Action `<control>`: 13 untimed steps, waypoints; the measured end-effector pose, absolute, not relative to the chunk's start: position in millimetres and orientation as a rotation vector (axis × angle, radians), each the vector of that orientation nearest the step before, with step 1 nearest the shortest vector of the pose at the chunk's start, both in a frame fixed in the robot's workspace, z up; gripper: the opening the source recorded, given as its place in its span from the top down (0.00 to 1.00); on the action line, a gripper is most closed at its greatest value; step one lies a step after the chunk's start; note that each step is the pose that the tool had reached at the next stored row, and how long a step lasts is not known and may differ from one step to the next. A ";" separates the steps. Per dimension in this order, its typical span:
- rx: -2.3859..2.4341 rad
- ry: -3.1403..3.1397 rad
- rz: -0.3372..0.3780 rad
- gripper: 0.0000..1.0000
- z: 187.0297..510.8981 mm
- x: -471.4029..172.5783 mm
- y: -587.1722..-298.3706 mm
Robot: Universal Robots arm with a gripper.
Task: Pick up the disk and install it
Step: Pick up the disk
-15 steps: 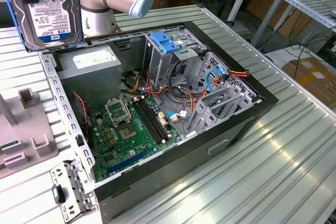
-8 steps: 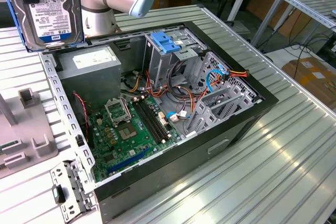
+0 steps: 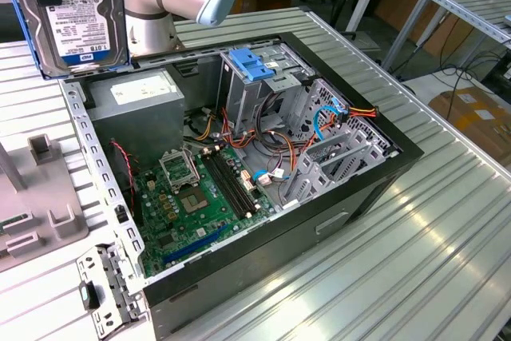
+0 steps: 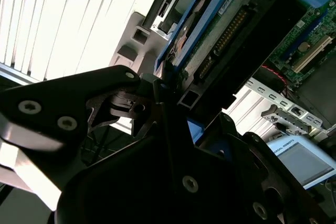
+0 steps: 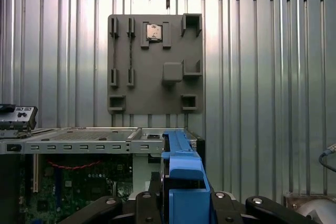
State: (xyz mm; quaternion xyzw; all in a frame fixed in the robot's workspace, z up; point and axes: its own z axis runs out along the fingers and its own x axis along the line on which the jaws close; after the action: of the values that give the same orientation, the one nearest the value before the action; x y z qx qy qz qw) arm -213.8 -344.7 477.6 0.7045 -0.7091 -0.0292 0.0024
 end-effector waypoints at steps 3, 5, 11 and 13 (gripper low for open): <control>2.210 -2.224 -0.092 0.63 477.6 -213.1 -345.0; 2.210 -2.224 -0.092 0.63 477.6 -212.8 -345.1; 2.210 -2.224 -0.092 0.63 477.6 -211.8 -345.6; 2.210 -2.224 -0.092 0.63 477.6 -211.5 -345.8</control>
State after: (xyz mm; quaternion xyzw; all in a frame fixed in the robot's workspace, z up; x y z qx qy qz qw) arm -211.5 -345.8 477.6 0.7045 -0.7090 -0.0293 0.0024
